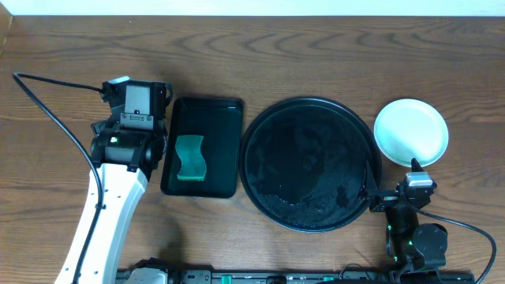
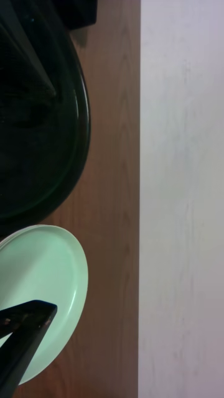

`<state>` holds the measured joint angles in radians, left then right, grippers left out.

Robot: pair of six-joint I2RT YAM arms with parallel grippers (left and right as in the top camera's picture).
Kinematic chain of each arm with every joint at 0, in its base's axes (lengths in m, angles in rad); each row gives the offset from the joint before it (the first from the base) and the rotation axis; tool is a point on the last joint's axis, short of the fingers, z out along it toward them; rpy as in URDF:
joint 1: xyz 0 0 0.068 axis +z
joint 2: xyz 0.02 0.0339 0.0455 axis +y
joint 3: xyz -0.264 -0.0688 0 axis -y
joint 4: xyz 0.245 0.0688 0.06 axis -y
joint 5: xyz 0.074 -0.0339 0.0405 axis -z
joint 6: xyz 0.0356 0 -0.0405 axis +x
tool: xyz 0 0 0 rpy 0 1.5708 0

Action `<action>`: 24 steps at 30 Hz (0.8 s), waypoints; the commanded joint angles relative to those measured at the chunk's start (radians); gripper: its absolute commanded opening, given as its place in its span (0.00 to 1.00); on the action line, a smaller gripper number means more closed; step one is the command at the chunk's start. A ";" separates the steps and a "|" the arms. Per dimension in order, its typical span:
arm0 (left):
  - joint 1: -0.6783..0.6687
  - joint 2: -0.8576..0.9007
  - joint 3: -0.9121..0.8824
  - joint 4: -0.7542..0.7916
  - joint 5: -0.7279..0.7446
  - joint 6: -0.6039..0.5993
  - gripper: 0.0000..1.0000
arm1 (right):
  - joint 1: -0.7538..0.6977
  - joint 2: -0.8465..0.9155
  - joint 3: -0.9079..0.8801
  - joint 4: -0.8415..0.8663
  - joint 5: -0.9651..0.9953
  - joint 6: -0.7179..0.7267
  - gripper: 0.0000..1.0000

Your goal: Clean dirty plates on tray and stack at the side

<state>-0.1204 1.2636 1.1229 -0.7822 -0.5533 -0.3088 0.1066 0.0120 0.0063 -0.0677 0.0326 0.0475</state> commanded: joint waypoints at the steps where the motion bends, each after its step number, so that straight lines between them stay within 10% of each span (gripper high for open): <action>1: 0.002 -0.076 0.006 -0.002 -0.019 0.009 0.81 | -0.010 -0.006 -0.001 -0.005 -0.011 -0.012 0.99; 24: 0.002 -0.492 0.003 -0.002 -0.019 0.009 0.81 | -0.010 -0.006 -0.001 -0.005 -0.011 -0.012 0.99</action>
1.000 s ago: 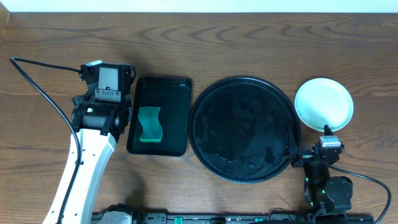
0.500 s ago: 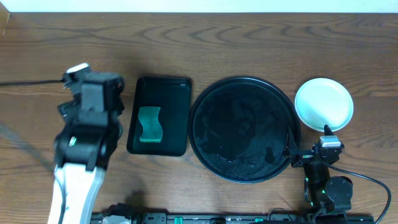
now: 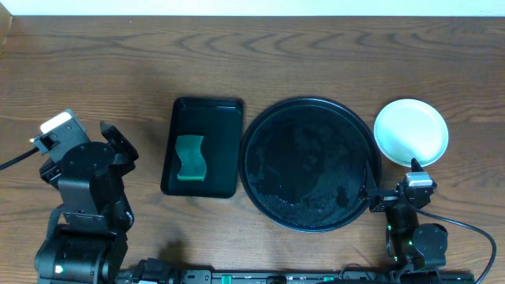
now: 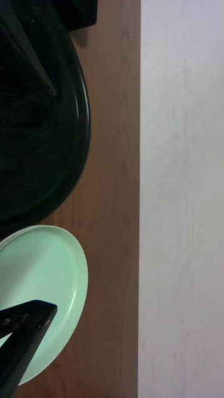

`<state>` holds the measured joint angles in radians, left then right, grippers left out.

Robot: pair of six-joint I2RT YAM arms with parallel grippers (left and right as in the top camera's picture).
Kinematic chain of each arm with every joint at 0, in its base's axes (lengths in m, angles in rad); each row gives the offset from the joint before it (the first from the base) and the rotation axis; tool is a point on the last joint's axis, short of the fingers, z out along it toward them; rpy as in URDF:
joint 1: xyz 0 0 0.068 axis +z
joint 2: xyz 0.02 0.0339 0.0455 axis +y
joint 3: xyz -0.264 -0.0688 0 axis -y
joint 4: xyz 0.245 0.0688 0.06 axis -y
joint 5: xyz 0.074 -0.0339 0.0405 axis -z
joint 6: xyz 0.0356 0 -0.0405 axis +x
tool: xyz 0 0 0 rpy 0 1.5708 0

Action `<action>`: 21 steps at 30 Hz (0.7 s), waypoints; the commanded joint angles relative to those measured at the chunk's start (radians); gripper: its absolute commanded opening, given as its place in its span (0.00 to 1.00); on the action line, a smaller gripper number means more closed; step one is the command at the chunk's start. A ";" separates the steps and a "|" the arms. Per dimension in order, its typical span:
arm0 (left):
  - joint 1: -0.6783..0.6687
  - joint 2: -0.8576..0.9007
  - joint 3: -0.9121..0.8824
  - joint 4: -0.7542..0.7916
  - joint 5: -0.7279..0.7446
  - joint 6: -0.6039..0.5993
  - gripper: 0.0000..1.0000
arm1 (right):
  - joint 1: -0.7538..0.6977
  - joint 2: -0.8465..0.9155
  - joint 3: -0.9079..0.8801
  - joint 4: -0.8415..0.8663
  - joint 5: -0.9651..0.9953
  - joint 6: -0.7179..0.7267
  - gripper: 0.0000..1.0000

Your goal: Clean dirty plates on tray and stack at the side

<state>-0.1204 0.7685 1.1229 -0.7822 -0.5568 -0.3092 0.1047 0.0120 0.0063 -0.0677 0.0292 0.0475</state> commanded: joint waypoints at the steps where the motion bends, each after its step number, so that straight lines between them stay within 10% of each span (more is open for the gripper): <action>1: 0.002 0.003 0.003 -0.002 -0.016 0.010 0.80 | -0.008 -0.006 -0.001 -0.005 -0.008 -0.012 0.99; 21: 0.002 -0.460 -0.105 -0.033 0.052 -0.014 0.81 | -0.008 -0.006 -0.001 -0.005 -0.008 -0.012 0.99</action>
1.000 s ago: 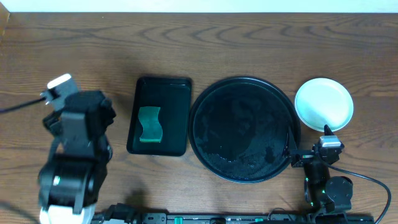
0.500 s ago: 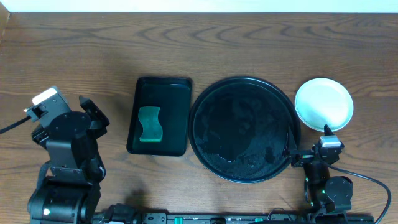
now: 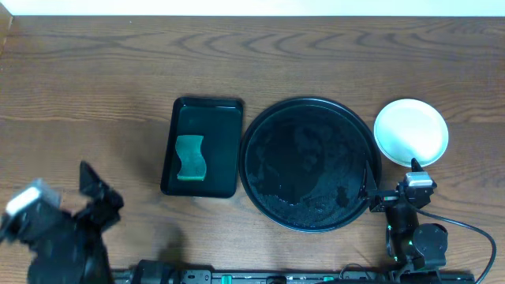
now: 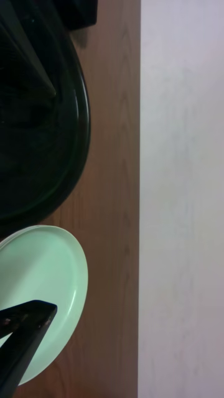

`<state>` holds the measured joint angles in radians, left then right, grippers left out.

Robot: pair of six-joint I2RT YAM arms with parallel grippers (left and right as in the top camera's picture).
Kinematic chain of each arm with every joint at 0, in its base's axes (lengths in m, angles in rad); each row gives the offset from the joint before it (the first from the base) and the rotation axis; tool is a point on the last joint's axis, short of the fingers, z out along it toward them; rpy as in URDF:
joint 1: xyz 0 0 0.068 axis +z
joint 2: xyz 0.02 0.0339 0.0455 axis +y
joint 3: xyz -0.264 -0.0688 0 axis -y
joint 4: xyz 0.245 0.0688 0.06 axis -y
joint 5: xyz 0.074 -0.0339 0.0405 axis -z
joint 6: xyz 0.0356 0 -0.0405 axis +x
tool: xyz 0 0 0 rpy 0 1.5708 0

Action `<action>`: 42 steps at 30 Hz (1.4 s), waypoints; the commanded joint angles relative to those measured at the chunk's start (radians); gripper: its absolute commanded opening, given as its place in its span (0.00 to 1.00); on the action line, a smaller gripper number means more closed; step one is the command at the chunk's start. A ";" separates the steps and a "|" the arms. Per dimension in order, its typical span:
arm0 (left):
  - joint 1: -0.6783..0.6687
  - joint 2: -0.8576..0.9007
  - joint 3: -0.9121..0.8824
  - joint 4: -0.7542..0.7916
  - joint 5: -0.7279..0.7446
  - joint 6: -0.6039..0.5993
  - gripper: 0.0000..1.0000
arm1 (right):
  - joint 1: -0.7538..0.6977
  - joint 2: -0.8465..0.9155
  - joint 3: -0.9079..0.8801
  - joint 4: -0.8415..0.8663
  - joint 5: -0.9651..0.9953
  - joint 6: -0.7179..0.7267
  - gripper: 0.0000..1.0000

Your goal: Clean dirty plates on tray and stack at the side

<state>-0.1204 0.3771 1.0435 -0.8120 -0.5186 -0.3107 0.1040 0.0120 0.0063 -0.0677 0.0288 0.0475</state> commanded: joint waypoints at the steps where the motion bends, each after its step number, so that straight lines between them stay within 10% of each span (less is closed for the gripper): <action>1: 0.002 -0.098 -0.033 -0.003 0.014 -0.017 0.80 | -0.007 -0.006 -0.001 -0.005 -0.008 -0.012 0.99; 23: 0.008 -0.375 -0.245 0.048 0.013 -0.103 0.80 | -0.007 -0.006 -0.001 -0.005 -0.008 -0.012 0.99; 42: 0.008 -0.375 -0.664 1.004 0.195 -0.253 0.80 | -0.007 -0.006 -0.001 -0.005 -0.008 -0.012 0.99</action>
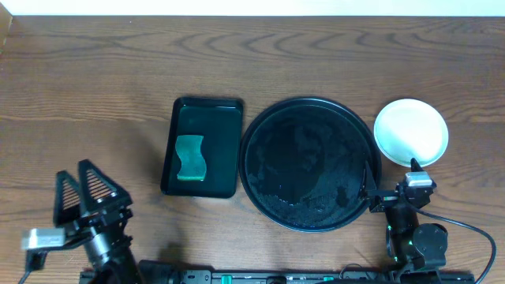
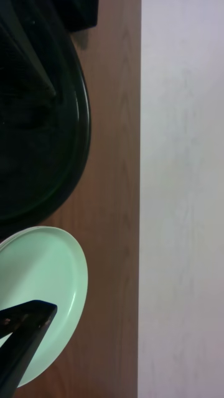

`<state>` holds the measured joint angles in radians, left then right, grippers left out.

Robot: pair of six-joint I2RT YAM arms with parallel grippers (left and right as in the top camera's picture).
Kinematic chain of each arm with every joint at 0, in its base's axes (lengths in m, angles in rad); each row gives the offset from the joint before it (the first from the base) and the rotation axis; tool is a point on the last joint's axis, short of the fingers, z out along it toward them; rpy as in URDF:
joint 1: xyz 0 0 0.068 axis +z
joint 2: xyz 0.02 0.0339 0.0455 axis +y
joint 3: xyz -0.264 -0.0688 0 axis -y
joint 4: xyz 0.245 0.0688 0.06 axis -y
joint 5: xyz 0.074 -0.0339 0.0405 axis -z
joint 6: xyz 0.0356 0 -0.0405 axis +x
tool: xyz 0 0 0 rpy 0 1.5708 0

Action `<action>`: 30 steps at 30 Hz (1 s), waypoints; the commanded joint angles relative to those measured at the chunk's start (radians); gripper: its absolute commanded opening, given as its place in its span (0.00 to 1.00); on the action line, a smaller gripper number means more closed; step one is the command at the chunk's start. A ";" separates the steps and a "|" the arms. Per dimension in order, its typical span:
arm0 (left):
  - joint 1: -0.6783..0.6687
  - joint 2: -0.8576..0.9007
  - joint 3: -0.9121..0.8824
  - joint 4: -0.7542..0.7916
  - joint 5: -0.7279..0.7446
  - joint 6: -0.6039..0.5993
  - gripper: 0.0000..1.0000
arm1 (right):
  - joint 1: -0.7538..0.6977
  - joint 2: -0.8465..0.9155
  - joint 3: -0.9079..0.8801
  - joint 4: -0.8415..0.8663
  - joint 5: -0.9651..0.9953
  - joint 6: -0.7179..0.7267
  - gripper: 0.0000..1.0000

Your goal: Clean dirty plates on tray and stack at the side

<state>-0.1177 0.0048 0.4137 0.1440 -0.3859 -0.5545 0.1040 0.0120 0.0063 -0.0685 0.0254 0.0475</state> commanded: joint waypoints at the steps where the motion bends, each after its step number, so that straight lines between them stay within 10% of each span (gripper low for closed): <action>1: 0.005 -0.002 -0.047 0.069 0.064 -0.009 0.80 | -0.007 -0.006 -0.001 -0.004 -0.004 -0.012 0.99; 30: 0.005 -0.003 -0.357 0.365 0.064 -0.140 0.81 | -0.007 -0.006 -0.001 -0.004 -0.004 -0.012 0.99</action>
<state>-0.1177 0.0048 0.0788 0.4843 -0.3374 -0.6827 0.1040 0.0120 0.0063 -0.0685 0.0254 0.0475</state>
